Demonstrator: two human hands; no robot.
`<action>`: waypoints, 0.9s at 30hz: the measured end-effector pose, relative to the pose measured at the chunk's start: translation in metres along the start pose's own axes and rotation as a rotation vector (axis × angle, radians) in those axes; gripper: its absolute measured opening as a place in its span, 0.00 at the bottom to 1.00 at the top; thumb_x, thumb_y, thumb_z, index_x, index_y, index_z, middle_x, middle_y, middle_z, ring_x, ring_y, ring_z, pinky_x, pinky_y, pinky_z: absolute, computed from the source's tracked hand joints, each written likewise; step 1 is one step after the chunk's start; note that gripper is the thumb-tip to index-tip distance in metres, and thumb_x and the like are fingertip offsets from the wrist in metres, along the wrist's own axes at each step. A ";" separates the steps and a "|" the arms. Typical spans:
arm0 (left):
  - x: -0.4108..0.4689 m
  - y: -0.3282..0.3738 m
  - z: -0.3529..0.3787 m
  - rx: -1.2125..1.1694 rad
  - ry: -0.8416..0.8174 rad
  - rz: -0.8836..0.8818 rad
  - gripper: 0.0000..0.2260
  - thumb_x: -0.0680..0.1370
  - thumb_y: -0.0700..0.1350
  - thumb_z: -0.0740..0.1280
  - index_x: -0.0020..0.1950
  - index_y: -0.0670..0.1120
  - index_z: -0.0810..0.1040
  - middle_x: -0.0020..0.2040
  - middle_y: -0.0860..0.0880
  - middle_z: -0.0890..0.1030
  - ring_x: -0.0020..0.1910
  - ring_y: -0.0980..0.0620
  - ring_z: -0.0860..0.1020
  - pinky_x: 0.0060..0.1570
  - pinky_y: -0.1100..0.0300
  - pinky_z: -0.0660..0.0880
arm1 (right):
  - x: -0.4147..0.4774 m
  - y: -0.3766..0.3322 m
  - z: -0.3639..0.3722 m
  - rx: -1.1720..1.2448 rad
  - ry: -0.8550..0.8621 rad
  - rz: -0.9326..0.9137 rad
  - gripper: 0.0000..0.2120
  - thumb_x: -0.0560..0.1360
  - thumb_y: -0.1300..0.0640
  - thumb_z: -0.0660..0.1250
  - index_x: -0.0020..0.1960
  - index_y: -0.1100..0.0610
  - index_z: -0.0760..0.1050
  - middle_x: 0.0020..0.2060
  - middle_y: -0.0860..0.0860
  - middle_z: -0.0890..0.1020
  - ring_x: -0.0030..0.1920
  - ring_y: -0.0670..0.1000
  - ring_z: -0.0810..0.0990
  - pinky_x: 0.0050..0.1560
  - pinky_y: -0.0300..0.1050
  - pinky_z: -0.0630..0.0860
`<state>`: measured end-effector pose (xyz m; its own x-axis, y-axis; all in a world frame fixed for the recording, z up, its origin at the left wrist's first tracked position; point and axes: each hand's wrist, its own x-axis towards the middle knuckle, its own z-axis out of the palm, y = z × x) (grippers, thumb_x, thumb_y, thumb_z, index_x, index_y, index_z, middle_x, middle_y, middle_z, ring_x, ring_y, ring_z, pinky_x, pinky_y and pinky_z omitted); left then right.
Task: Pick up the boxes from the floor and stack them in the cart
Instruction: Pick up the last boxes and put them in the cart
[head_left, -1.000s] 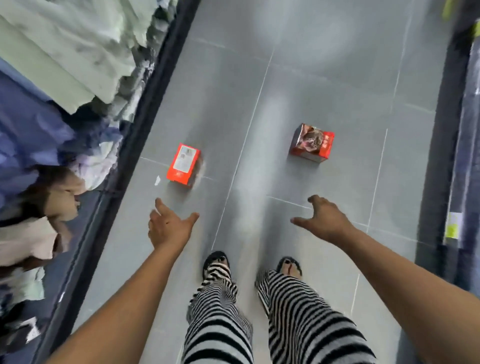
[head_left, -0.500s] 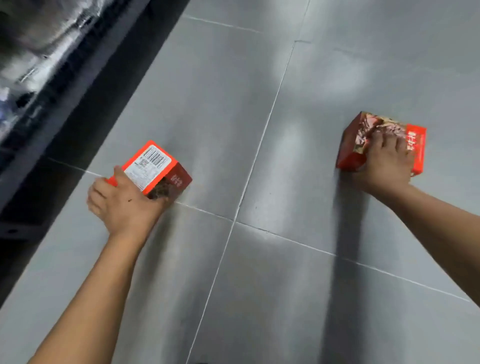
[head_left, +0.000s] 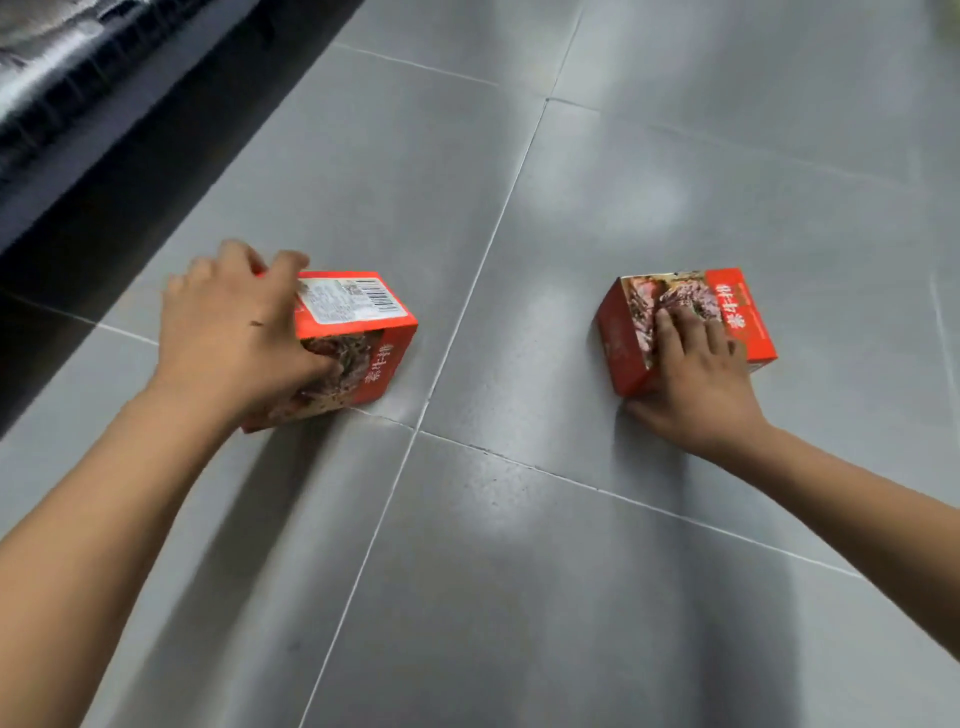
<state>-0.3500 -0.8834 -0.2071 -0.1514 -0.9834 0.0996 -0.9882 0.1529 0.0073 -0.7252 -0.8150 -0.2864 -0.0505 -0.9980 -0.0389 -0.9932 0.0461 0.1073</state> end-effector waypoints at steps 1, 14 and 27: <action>0.002 0.009 -0.001 0.041 0.011 0.070 0.33 0.60 0.56 0.74 0.62 0.45 0.75 0.50 0.36 0.73 0.49 0.34 0.74 0.49 0.45 0.71 | -0.005 -0.001 0.000 -0.006 0.009 -0.023 0.46 0.60 0.46 0.77 0.70 0.67 0.66 0.65 0.66 0.71 0.61 0.68 0.71 0.57 0.62 0.70; 0.010 0.047 0.023 -0.408 -0.025 0.176 0.56 0.59 0.59 0.80 0.78 0.51 0.50 0.77 0.44 0.56 0.76 0.44 0.56 0.72 0.47 0.55 | -0.013 -0.023 -0.025 0.175 0.004 -0.113 0.39 0.68 0.27 0.51 0.59 0.58 0.75 0.54 0.57 0.77 0.56 0.59 0.72 0.57 0.55 0.71; 0.022 0.064 0.026 -0.305 -0.160 0.266 0.58 0.54 0.75 0.63 0.79 0.52 0.49 0.79 0.47 0.52 0.78 0.44 0.47 0.74 0.43 0.46 | 0.085 0.021 -0.061 0.219 -0.841 -0.019 0.40 0.54 0.40 0.81 0.60 0.51 0.69 0.55 0.48 0.79 0.55 0.54 0.79 0.58 0.49 0.75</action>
<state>-0.4173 -0.8976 -0.2304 -0.4253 -0.9049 -0.0173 -0.8661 0.4014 0.2980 -0.7435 -0.9019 -0.2268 -0.0087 -0.6389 -0.7693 -0.9881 0.1236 -0.0915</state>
